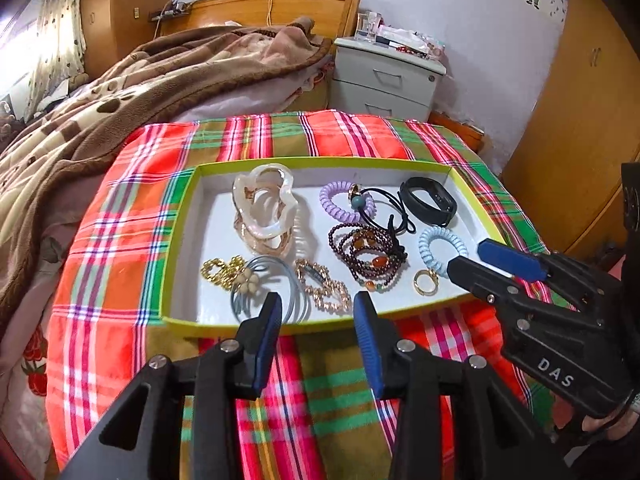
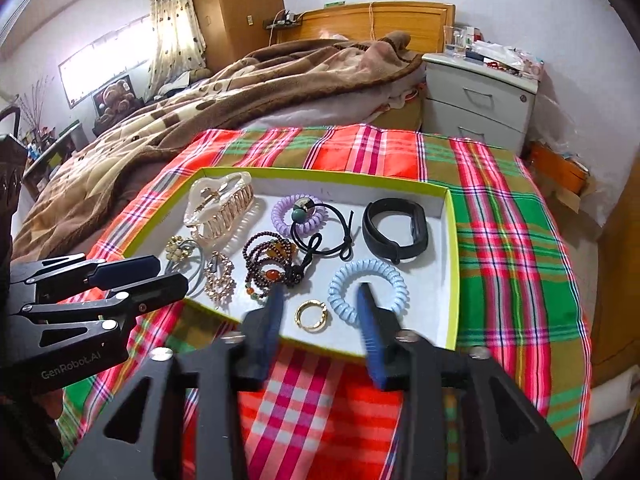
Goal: Organize jewelry
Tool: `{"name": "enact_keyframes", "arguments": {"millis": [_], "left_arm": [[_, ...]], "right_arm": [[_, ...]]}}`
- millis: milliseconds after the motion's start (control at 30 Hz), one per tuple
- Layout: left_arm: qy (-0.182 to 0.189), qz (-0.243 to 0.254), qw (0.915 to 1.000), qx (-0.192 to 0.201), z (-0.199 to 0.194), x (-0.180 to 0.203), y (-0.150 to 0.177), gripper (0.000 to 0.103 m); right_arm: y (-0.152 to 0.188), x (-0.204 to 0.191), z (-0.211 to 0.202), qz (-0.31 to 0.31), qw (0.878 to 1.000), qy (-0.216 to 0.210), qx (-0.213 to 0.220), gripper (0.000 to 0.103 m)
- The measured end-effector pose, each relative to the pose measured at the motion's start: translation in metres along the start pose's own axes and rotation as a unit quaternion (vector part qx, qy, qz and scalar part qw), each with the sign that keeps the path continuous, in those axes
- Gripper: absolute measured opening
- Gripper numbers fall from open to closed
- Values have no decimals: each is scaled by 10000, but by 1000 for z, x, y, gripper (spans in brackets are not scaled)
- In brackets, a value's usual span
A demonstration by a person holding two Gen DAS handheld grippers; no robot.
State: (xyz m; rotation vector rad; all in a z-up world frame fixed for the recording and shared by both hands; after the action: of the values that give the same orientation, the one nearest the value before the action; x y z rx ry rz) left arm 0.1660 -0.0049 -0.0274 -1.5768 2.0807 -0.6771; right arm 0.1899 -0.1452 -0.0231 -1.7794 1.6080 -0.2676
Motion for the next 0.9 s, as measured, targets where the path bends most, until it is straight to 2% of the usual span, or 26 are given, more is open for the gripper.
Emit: {"name": "enact_keyframes", "arguments": {"millis": [200, 267, 533, 633, 767, 900], "left_arm": [[-205, -71, 9997, 148, -19, 5, 10, 44], [-365, -105, 9990, 227, -26, 7, 14, 47], [-1017, -65, 9943, 306, -42, 15, 27, 48], [-1101, -76, 9934, 324, -45, 16, 32, 48], [-963, -194, 9946, 330, -46, 18, 36, 48], [-1026, -255, 9938, 348, -48, 17, 39, 48]], "right_arm": [[9, 0, -22, 139, 9997, 0, 222, 43], [13, -1, -32, 203, 9992, 20, 337, 43], [27, 0, -52, 267, 9975, 262, 592, 43], [29, -3, -56, 246, 9974, 268, 621, 43], [33, -6, -61, 237, 9973, 234, 661, 43], [36, -9, -61, 236, 9971, 254, 674, 43]]}}
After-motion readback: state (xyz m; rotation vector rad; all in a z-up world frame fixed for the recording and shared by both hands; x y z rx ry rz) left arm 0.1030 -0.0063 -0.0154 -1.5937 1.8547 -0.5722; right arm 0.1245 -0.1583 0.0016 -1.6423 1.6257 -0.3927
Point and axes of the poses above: each gripper's, at about its wrist camera, not at the fingertips, and z roughly the way its jaws point, x to its right, y to its underside, the point moved 5 cm from there along z, roughly the way its jaws point, and after that the axes turned 15 degrees about z, right-handed, at the moved point
